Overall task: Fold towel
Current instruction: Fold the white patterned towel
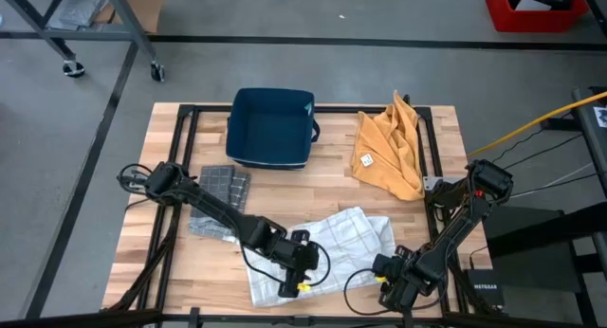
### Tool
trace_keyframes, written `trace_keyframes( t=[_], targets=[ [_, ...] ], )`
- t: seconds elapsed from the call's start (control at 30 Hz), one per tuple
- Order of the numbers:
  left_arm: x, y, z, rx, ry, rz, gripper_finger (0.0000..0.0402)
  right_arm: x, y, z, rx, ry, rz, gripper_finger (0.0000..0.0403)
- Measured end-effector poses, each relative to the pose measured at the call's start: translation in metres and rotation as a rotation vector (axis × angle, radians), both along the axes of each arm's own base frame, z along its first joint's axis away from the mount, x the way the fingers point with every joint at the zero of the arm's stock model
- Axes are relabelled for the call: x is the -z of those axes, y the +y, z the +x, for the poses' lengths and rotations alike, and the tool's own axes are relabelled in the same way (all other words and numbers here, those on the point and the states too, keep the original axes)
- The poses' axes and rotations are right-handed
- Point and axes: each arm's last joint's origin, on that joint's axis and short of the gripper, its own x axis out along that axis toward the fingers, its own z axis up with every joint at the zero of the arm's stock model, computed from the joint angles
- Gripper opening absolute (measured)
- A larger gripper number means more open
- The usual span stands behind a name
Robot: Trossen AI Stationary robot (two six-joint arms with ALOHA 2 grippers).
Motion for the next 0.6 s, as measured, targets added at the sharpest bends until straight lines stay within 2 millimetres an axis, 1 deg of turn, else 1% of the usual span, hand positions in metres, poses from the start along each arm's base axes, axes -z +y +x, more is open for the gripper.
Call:
trace_keyframes(
  t=[0.13,0.2,0.3,0.4,0.5,0.6],
  targets=[
    [0.001,0.002,-0.001,-0.084,0.027,-0.018,0.0143,-0.008,0.001,0.001,0.000,0.002,-0.024,0.0230],
    [0.001,0.004,0.000,-0.122,0.021,-0.008,0.0143,-0.018,0.002,0.003,-0.001,-0.020,-0.054,0.0230],
    [0.001,0.009,0.003,-0.160,-0.009,0.040,0.0143,-0.038,0.004,0.007,-0.029,-0.051,-0.117,0.0230],
    [0.001,0.017,0.006,-0.209,-0.039,0.102,0.0143,-0.060,0.000,0.007,-0.026,-0.072,-0.258,0.0230],
    [0.000,0.029,0.011,-0.279,-0.062,0.149,0.0143,-0.079,-0.009,0.007,-0.020,-0.118,-0.421,0.0230],
    [0.000,0.041,0.016,-0.320,-0.069,0.159,0.0143,-0.091,-0.017,0.009,-0.015,-0.166,-0.548,0.0230]
  ],
)
